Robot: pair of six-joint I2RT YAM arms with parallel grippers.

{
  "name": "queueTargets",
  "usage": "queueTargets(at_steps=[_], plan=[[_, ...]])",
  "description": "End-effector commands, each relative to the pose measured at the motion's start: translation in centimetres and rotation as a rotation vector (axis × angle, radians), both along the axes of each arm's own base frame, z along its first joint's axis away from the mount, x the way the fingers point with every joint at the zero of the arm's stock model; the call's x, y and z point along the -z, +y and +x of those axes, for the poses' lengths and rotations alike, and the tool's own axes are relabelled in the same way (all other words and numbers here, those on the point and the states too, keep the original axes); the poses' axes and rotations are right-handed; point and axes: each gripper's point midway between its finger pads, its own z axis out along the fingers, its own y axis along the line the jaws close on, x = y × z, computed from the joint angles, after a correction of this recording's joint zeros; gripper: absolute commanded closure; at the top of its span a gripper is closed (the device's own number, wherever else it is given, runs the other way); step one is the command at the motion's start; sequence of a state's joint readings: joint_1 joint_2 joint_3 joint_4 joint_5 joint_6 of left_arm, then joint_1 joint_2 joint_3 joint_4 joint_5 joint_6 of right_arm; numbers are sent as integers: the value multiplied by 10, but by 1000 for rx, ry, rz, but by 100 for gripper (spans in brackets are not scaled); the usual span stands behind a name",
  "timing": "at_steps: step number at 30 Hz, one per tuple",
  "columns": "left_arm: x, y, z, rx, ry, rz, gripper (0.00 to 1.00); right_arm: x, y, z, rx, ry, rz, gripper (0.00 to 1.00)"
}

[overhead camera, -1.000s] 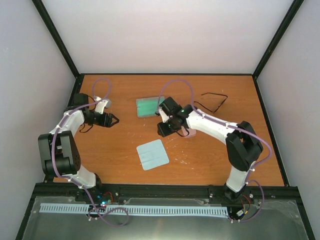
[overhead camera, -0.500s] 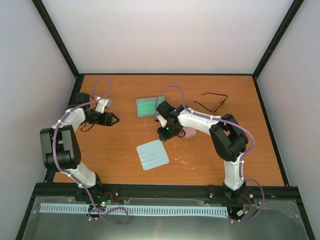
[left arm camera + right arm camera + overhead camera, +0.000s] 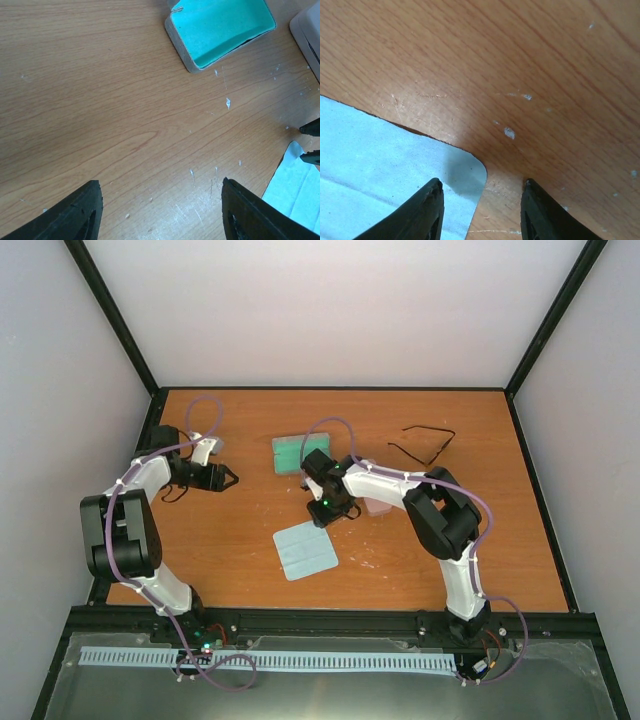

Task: Organize the sunglasses
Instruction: Move the glasses cleaning cloth to the center of the board.

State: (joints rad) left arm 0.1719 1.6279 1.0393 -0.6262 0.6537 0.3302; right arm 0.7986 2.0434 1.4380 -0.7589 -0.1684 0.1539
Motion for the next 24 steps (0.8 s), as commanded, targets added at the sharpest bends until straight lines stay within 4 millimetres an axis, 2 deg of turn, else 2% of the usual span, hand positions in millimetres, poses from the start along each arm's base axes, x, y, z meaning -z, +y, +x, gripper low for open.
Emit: queueTargets(at_steps=[1,11,14,16,18,24], plan=[[-11,2,11,-3,-46,9,34,15,-4,-8,-6,11,-63,59],[-9,5,5,-9,-56,44,35,35,0,-27,-26,28,-118,67],[-7,5,3,-7,-55,44,35,40,-1,-29,-21,34,-134,76],[-6,3,1,1,-57,47,37,43,-3,-28,-16,31,-148,85],[-3,-2,-2,27,-54,65,38,44,-3,-27,-14,27,-154,96],[5,-39,-14,143,-40,98,40,36,-5,-14,79,38,-98,97]])
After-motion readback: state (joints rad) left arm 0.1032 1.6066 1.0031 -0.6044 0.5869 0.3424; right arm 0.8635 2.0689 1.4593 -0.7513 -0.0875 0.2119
